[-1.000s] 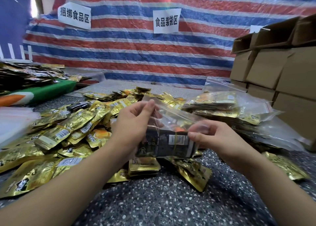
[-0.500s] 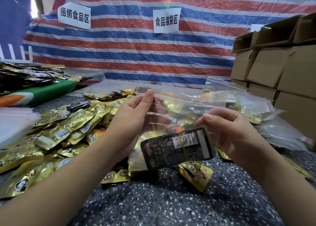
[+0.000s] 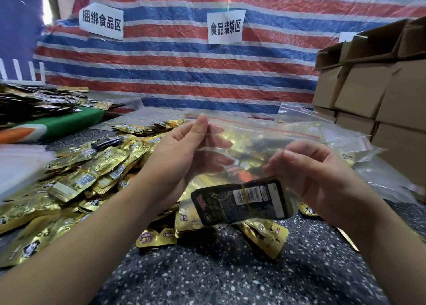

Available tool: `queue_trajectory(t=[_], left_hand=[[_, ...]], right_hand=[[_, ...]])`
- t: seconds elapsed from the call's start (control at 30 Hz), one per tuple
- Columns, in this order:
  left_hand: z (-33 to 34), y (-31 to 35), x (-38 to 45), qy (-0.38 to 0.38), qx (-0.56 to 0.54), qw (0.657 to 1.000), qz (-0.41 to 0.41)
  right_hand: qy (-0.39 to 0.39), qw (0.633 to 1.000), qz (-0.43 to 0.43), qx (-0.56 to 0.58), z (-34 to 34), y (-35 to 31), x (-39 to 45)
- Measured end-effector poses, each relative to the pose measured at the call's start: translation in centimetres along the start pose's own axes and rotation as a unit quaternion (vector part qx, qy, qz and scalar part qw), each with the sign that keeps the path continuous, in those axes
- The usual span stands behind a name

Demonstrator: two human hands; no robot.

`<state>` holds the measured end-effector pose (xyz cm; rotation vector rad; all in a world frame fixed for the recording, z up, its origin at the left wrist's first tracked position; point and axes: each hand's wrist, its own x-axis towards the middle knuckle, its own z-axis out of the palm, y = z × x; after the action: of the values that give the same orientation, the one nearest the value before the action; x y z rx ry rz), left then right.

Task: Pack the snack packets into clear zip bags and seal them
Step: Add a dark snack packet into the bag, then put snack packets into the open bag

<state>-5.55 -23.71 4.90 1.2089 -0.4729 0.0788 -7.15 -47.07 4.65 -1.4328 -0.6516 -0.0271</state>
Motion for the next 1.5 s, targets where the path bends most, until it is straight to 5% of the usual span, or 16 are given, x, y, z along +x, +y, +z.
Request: queue_trajectory(t=[0.1,0.53,0.7,0.97,1.07,1.13,1.23,1.5], left_hand=[[0.0,-0.1,0.0,0.011,0.021,1.000,0.005],[0.0,-0.5,0.3,0.005,-0.027,1.000,-0.015],[-0.3,-0.4,0.4,-0.009,-0.045,0.998,-0.046],[-0.4,-2.1,0.6,0.047,0.085,0.995,-0.007],[-0.2,-2.3,0.4,0.049,0.080,0.995,-0.020],[-0.3,-2.3,0.4,0.050,0.091,0.994,-0.038],[-0.4,-2.8,0.4,0.033,0.126,0.987,-0.092],[0.1,-4.5,-0.4,-0.011,0.220,0.958,-0.186]], right_hand=[[0.057,0.995,-0.005,-0.087,0.1,0.5,0.3],[0.088,0.994,0.026,0.056,0.5,0.1,0.3],[0.046,0.992,0.061,0.101,0.5,-0.1,0.1],[0.183,0.979,0.087,0.004,-0.4,0.8,1.0],[0.325,0.942,0.072,-0.041,-2.5,0.6,1.1],[0.394,0.877,0.061,-0.269,-4.4,0.9,0.8],[0.326,0.747,0.091,-0.572,-6.2,1.8,0.3],[0.186,0.675,0.260,-0.665,-7.2,4.0,0.5]])
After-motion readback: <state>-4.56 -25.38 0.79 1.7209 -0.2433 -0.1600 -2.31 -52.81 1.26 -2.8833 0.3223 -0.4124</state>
